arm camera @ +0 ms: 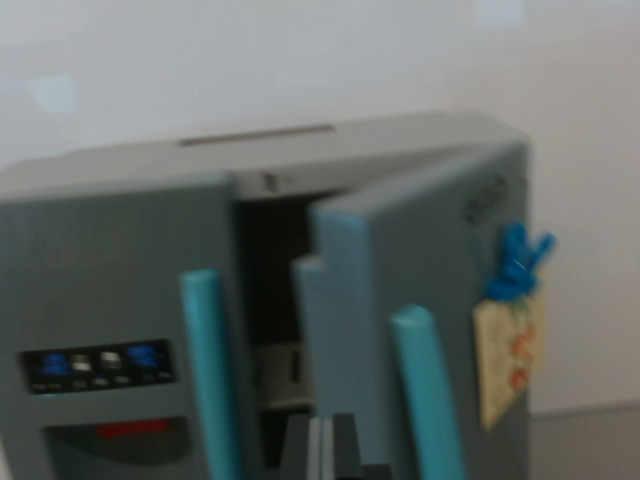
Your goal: Close fridge door
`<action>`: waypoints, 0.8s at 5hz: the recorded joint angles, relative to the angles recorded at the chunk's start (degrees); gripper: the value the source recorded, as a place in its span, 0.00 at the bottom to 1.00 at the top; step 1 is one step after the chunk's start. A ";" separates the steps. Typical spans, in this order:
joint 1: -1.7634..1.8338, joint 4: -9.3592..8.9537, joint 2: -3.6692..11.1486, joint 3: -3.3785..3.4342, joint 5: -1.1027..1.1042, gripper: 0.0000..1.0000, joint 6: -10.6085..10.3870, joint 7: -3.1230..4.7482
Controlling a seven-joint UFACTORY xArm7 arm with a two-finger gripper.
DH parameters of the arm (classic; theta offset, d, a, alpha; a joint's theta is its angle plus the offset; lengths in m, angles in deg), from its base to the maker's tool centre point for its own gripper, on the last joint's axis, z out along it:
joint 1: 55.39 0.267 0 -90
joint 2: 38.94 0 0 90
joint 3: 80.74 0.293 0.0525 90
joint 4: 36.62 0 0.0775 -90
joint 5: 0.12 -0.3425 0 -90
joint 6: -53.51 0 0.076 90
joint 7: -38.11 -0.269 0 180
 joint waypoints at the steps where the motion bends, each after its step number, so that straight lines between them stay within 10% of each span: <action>1: 0.00 0.00 1.86 -2.65 0.00 1.00 0.00 0.00; 2: 0.00 0.00 1.86 -2.65 0.00 1.00 0.00 0.00; 3: 0.00 0.00 5.25 -4.70 0.00 1.00 0.00 0.00; 4: 0.00 0.00 5.25 -4.70 0.00 1.00 0.00 0.00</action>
